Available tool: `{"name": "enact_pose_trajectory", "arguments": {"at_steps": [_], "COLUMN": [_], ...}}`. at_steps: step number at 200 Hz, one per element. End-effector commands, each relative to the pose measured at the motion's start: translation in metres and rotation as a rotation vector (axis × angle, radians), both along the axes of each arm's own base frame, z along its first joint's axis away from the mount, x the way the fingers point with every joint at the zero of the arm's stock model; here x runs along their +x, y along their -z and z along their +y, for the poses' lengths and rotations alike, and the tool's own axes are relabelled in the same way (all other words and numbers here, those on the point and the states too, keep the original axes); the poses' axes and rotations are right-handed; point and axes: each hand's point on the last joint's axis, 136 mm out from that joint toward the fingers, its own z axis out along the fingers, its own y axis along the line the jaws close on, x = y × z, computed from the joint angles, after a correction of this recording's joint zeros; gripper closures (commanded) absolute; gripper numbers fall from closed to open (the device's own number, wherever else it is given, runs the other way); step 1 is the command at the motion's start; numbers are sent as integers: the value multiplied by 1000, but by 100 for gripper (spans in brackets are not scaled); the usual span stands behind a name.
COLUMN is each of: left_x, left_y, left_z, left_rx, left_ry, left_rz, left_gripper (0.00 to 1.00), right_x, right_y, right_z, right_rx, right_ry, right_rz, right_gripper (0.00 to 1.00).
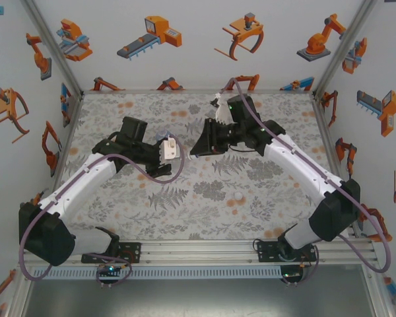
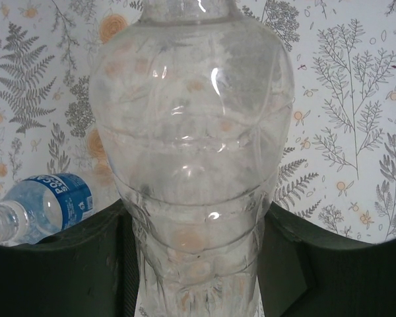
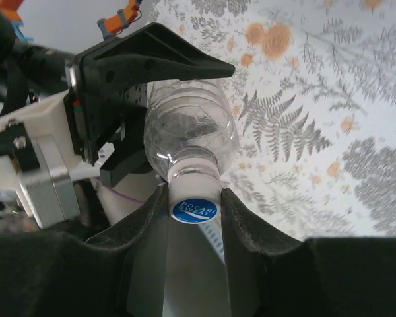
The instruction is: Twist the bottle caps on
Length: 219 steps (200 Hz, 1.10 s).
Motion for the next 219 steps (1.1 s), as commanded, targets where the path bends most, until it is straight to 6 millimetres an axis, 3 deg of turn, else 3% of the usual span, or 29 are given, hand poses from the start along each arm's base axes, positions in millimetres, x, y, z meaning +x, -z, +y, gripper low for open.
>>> {"name": "enact_pose_trajectory", "arguments": {"at_steps": [1,47,182,219], "left_x": [-12,-11,-10,-9], "left_y": [-36,-36,-36,-35], "left_z": [-25,-25,-24,-24], "left_rx": [-147,-148,-154,-155], "left_ry": [126,123,104,101], "left_rz": [-59,-68,-76,-71], "left_gripper": [100,100,100,100], "right_x": [6,13,17,17], "right_y": [25,26,-35,-57], "right_z": [1,-1,-10,-17], "right_rx": [-29,-21,-22,-47], "right_ry": [169,233,146,104], "right_rz": [271,282,-56,-224], "right_gripper": [100,100,49,44]}}
